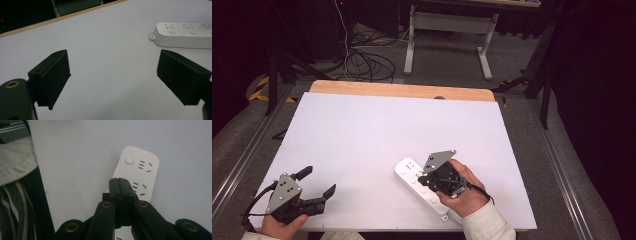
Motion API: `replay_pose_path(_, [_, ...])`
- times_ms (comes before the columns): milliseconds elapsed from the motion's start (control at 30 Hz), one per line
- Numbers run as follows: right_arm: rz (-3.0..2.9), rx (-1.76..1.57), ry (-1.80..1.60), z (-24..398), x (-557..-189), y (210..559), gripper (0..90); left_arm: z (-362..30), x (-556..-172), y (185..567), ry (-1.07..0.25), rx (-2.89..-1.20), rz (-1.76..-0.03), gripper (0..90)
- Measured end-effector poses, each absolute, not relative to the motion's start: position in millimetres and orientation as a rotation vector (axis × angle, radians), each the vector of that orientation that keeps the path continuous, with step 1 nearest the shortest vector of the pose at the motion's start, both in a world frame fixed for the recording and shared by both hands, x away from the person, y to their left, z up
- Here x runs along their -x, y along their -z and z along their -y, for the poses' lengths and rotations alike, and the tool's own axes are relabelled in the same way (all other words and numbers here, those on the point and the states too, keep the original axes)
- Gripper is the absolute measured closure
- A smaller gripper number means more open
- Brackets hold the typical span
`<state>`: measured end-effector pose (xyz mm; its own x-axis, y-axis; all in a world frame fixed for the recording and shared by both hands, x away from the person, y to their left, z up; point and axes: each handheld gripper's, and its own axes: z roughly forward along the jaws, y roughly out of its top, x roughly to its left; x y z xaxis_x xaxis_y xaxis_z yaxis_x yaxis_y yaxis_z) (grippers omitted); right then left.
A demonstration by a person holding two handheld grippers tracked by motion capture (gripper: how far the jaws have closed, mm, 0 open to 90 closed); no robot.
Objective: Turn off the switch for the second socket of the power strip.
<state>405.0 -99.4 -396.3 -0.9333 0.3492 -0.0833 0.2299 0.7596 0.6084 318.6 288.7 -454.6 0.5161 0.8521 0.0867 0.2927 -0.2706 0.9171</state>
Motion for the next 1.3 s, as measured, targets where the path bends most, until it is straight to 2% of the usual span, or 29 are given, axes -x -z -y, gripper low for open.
replay_pose_path(133, [-2.760,-0.457,-0.920,99.2,-404.4,396.3,90.0,-288.6,-318.6,454.5,-0.745,-1.814,-0.952,12.0])
replay_pose_path(467, [-2.689,-0.457,-0.996,104.5,-403.0,390.2,63.0,-288.6,-317.9,454.4,-0.745,-1.811,-0.953,12.0])
replay_pose_path(833, [-2.552,-0.449,-1.117,121.5,-400.2,382.6,37.6,-288.9,-317.8,454.0,-0.751,-1.814,-0.948,12.0])
replay_pose_path(1300, [-2.379,-0.653,-1.413,176.2,-414.1,398.8,28.4,-288.5,-317.3,453.7,-0.750,-1.815,-0.946,12.0])
